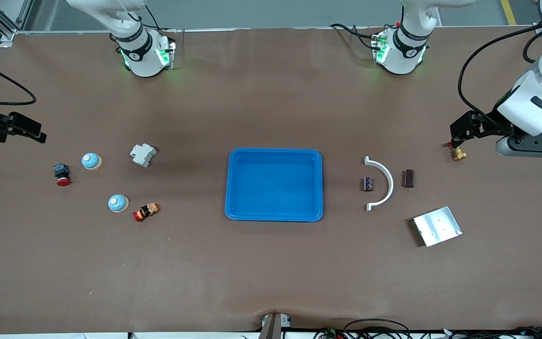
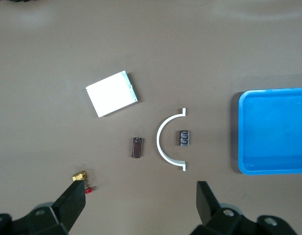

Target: Place electrolytic capacitor and blue bell in tray

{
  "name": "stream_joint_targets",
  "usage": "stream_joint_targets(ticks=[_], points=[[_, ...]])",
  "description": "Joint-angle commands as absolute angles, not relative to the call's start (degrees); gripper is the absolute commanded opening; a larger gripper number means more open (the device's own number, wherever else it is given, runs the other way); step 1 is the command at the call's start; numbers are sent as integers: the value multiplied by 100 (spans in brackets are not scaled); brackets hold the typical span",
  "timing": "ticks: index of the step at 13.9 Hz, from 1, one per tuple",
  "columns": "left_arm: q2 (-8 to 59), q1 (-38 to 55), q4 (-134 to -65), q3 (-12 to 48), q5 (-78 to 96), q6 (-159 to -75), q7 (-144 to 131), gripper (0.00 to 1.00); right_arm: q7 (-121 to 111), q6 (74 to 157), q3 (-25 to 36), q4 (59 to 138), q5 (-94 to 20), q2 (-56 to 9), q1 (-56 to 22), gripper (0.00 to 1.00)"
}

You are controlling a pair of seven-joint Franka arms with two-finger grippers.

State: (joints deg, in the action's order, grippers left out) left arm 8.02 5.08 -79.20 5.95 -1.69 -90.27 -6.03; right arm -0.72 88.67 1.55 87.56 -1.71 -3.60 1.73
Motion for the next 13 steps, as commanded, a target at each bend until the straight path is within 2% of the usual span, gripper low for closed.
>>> stream_joint_targets(ticks=[1, 9, 11, 13], points=[[791, 510, -7893, 624, -263, -9070, -606, 100, -18, 8798, 123, 8657, -97, -396, 202, 100], [721, 492, -8331, 668, -299, -9141, -624, 100, -18, 9157, 149, 8823, -114, -509, 228, 100], [625, 483, -8603, 677, -308, -9254, -545, 100, -18, 9587, 149, 9008, -149, -763, 298, 100], [397, 466, -9181, 703, -308, -9666, -545, 100, -26, 9738, 141, 9035, -167, -1219, 290, 100]])
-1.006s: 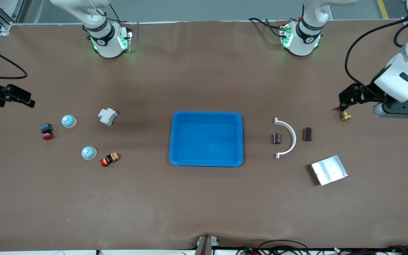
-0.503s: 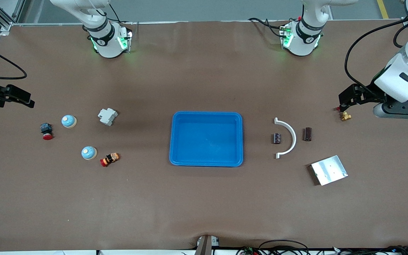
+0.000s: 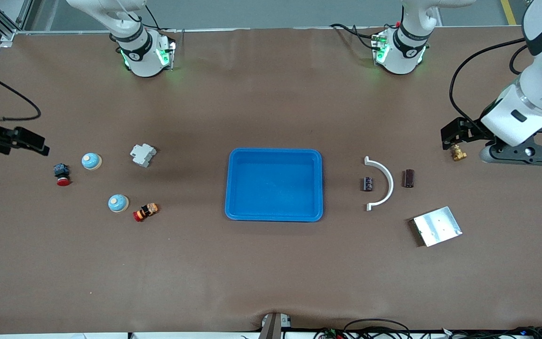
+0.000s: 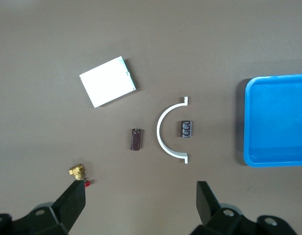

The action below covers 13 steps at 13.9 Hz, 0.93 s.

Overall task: Place electrolytic capacitor and blue bell in tray
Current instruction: 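Grasp the blue bell with the right gripper while the left gripper grasps the capacitor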

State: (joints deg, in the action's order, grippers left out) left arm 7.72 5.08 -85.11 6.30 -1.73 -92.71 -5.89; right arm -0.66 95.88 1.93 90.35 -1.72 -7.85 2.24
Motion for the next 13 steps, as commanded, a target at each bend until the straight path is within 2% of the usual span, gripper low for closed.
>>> stream_joint_targets(ticks=[1, 4, 7, 11, 13], points=[[265, 440, -9506, 703, -308, -9929, -545, 100, -26, 9860, 141, 9035, -132, -1422, 220, 100], [114, 404, -10036, 703, -299, -10256, -545, 100, -26, 10335, 132, 9079, -158, -2186, 220, 100], [88, 335, -10344, 694, -299, -10476, -545, 100, -35, 11019, 123, 9307, -141, -2635, 167, 100], [97, 220, -10932, 703, -290, -11116, -536, 100, -61, 11741, 105, 9746, -132, -3066, -121, 100], [167, 167, -11030, 703, -290, -11197, -536, 100, -62, 11926, 105, 9939, -123, -3085, -167, 100]])
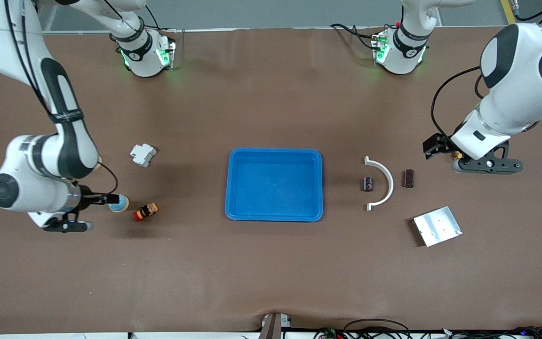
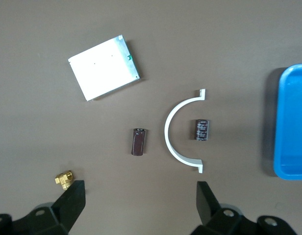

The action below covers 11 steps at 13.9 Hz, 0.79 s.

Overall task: Place electrolytic capacitor and blue bell in tray
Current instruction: 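Grasp the blue bell with the right gripper while the left gripper grasps the capacitor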

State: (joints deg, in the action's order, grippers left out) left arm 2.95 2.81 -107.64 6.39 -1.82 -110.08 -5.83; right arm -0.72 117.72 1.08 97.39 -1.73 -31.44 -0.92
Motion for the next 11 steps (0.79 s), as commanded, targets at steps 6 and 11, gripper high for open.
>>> stream_joint_targets(ticks=[6, 11], points=[[334, -87, -11793, 703, -290, -12241, -256, 100, -693, 12383, 114, 10099, 61, -3286, -88, 100], [562, -123, -12277, 694, -290, -12979, -185, 100, -738, 12621, 114, 10107, 70, -3524, -35, 100]])
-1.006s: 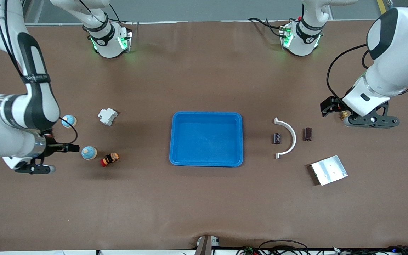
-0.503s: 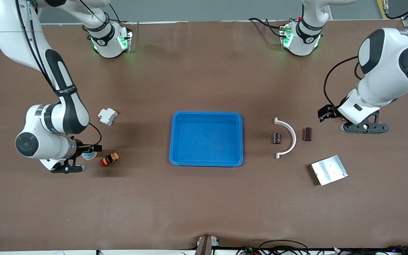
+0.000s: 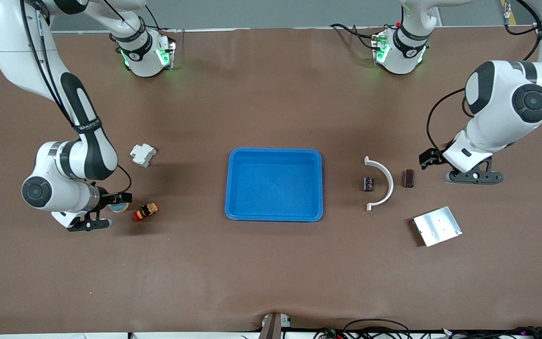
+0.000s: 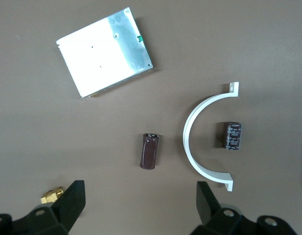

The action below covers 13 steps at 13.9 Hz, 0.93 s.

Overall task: Place electrolytic capacitor and blue bell in tray
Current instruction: 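Grasp the blue bell with the right gripper while the left gripper grasps the capacitor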

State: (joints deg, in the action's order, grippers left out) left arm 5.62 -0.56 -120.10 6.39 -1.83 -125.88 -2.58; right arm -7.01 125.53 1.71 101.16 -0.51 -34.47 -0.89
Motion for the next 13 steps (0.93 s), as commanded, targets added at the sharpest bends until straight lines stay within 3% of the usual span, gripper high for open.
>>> stream_joint_targets(ticks=[1, 13], points=[[589, -123, -12418, 694, -290, -13208, -141, 100, -790, 12638, 114, 10107, 70, -3533, -18, 100], [1801, -308, -13051, 686, -299, -15274, 158, 100, -1160, 13103, 114, 10230, 70, -3771, 141, 100]])
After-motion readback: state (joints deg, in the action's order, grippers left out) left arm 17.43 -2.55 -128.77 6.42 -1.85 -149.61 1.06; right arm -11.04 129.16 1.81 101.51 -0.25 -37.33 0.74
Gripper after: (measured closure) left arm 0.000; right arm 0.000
